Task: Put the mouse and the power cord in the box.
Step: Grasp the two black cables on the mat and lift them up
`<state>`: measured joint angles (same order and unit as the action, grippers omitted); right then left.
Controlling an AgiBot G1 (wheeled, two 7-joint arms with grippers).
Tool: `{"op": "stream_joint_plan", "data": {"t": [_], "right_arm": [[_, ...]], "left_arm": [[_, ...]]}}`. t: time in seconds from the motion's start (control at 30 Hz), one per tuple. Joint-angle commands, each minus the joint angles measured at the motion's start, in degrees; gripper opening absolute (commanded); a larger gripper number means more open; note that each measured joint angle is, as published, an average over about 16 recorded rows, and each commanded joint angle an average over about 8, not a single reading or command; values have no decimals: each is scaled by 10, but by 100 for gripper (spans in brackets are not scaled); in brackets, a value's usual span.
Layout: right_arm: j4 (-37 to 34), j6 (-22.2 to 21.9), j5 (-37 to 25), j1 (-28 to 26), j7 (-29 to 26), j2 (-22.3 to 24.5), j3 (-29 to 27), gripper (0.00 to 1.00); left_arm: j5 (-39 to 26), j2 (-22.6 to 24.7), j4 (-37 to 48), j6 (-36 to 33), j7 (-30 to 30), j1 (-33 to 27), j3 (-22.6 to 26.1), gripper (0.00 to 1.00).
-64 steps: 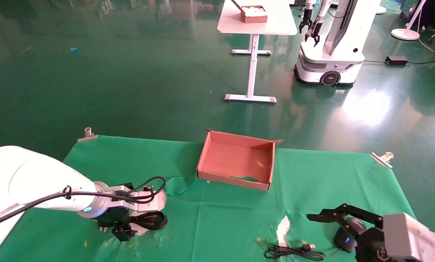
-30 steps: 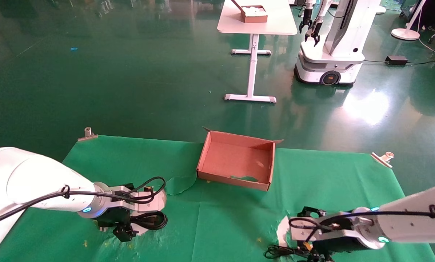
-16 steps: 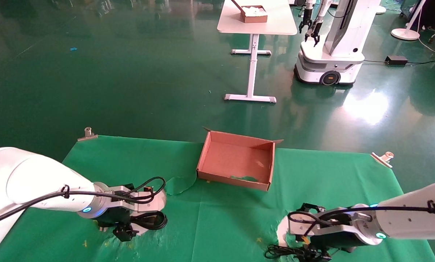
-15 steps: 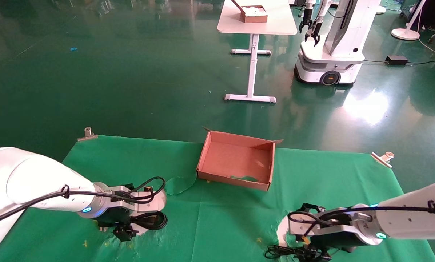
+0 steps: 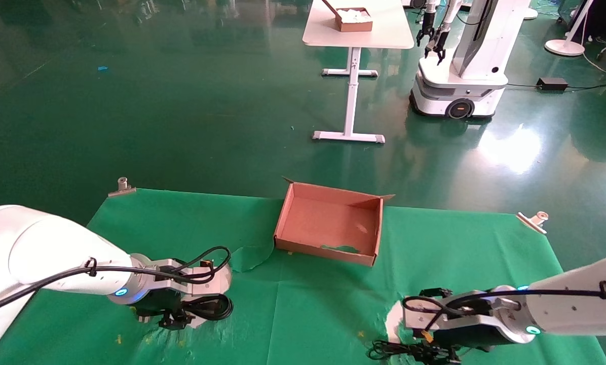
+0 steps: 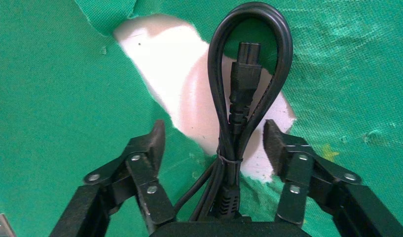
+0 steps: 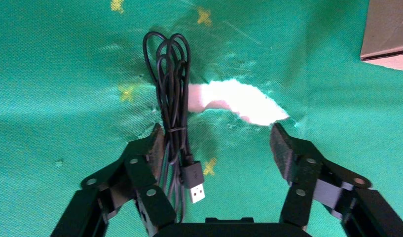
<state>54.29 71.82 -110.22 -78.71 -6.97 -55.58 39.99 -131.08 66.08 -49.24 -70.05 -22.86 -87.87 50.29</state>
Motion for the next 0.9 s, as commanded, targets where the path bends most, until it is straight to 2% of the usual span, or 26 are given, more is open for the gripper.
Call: {"op": "stream_joint_plan", "data": {"t": [0.03,0.5,0.77,0.9], "right_arm": [[1,0,0,0,0,0,0,0],[2,1,1,1,-1,2,0,2],[3,1,1,1,-1,2,0,100],[3,0,1,1,-1,2,0,100]], "left_arm": [[0,0,0,0,0,0,0,0],[0,0,0,0,0,0,0,0],[0,0,0,0,0,0,0,0],[0,0,0,0,0,0,0,0]]}}
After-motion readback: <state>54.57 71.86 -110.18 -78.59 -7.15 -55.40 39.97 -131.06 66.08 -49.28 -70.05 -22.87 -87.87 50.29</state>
